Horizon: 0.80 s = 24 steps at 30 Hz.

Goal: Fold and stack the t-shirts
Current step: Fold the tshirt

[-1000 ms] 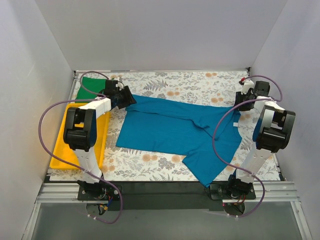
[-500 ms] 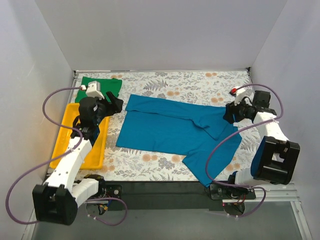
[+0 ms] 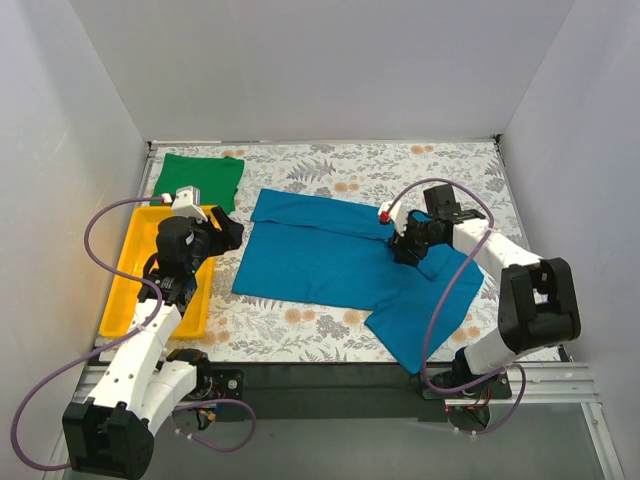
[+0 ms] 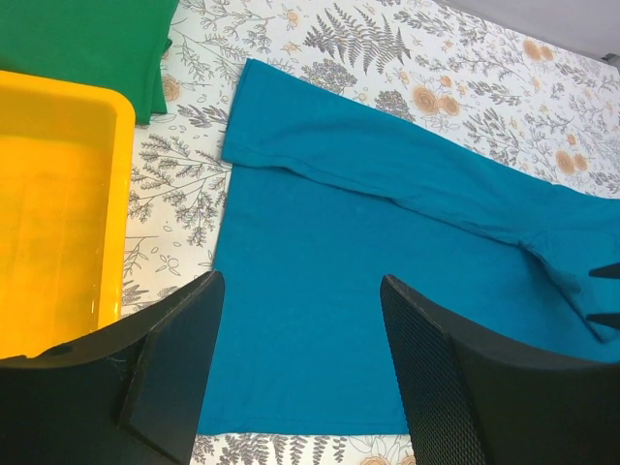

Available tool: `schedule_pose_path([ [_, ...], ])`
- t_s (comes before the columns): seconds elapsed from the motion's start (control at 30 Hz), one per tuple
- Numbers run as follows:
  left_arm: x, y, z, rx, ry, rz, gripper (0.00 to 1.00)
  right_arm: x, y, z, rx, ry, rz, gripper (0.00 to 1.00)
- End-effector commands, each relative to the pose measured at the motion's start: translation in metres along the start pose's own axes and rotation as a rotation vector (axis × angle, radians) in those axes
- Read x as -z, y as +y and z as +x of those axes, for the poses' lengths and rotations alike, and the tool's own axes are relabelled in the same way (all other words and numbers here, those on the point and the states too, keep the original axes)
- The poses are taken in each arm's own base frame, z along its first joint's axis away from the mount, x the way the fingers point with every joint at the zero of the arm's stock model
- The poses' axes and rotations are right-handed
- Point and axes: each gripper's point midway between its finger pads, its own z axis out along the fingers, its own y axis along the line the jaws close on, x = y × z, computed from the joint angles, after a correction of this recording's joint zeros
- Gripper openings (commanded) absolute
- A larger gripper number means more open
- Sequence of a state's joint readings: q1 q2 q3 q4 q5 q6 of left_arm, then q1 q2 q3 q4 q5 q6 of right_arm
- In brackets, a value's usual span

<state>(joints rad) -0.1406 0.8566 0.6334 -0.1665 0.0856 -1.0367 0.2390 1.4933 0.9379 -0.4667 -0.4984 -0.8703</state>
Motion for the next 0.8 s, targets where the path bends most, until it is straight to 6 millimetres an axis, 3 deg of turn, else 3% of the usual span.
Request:
schedule_pose_path([
  [0.0, 0.002, 0.003, 0.0, -0.005, -0.005, -0.015, 0.65, -0.003, -0.041, -0.003, -0.04, 0.081, 0.153, 0.6],
  [0.23, 0.001, 0.003, 0.001, -0.003, 0.001, -0.014, 0.65, -0.016, -0.043, 0.001, -0.072, 0.11, 0.163, 0.54],
  [0.33, 0.0, 0.003, 0.002, -0.002, 0.001, -0.013, 0.65, -0.02, -0.042, 0.001, -0.08, 0.117, 0.157, 0.44],
  [0.43, 0.0, 0.003, 0.002, 0.0, 0.003, -0.012, 0.65, -0.022, -0.037, -0.003, -0.081, 0.111, 0.137, 0.21],
  [0.47, 0.0, 0.003, 0.002, 0.0, 0.003, -0.012, 0.65, -0.022, -0.035, -0.005, -0.078, 0.107, 0.133, 0.07],
  [0.5, 0.0, 0.003, 0.002, 0.0, 0.003, -0.012, 0.65, -0.023, -0.033, -0.008, -0.079, 0.103, 0.128, 0.01],
  [0.77, 0.0, 0.003, 0.002, 0.001, 0.002, -0.011, 0.65, -0.031, -0.007, -0.029, -0.163, 0.075, 0.009, 0.01],
])
